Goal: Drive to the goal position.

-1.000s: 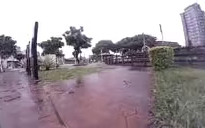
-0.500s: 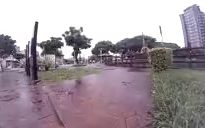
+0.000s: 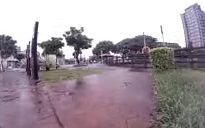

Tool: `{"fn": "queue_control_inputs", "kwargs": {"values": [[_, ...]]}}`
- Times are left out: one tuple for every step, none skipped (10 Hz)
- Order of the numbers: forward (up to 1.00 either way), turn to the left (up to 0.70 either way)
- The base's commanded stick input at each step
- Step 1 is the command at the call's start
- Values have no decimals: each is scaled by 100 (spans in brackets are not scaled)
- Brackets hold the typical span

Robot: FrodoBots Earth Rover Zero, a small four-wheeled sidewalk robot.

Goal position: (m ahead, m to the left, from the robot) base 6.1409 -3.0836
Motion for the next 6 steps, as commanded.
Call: {"fn": "queue_control_inputs", "kwargs": {"values": [[100, -1], [100, -4], [100, -7], [100, -9], [100, -5], [100, -16]]}}
